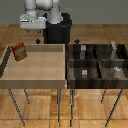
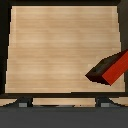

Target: Place the box of cereal into the appropriate compartment.

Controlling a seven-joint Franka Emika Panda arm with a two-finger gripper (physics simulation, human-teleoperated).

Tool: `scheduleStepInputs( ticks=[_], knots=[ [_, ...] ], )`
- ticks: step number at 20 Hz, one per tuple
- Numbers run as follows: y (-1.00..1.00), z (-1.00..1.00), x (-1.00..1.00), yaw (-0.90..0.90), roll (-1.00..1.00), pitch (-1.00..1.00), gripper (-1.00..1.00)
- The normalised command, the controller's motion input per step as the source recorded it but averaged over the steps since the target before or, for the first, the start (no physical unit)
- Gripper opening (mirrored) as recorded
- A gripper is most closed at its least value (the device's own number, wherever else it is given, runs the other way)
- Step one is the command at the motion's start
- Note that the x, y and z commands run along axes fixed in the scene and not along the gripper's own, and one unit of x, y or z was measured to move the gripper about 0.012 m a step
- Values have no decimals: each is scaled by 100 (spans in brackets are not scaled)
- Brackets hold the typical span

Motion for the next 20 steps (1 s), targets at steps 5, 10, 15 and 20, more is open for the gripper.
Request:
scheduleStepInputs(
  ticks=[5, 10, 15, 20],
  knots=[
    [-100, 0, 0, 0, 0, 0, 100],
    [-60, 0, 0, -15, 0, 0, 100],
    [0, 0, 0, -91, 0, 0, 100],
    [0, 0, 20, -24, 0, 0, 100]
  ],
)
